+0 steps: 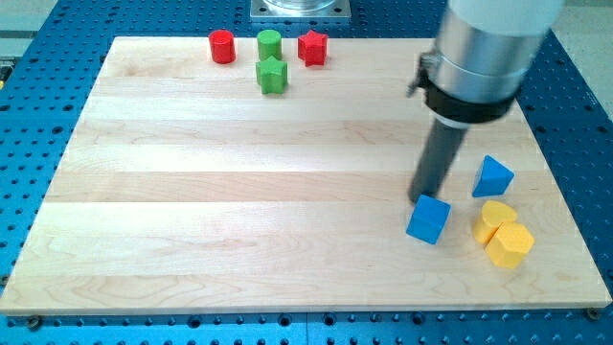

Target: Place your arm above the triangle

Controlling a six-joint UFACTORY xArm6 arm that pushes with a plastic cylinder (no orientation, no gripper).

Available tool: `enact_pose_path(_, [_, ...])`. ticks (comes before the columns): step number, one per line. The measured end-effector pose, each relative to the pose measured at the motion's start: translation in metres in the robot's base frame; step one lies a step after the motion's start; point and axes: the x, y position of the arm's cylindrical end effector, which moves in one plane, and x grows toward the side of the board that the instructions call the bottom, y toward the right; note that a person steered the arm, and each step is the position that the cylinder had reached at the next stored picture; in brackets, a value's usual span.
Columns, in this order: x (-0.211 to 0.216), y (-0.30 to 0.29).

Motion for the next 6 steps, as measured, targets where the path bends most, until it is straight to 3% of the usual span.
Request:
enact_pose_path(1, [-0.045, -0.009])
enact_pose_path(2, [-0.068, 0.036])
enact_pose_path(3, [-0.062, 0.093])
enact_pose_path(4, [-0.040, 0.105])
enact_pose_path(6, [0.014, 0.045])
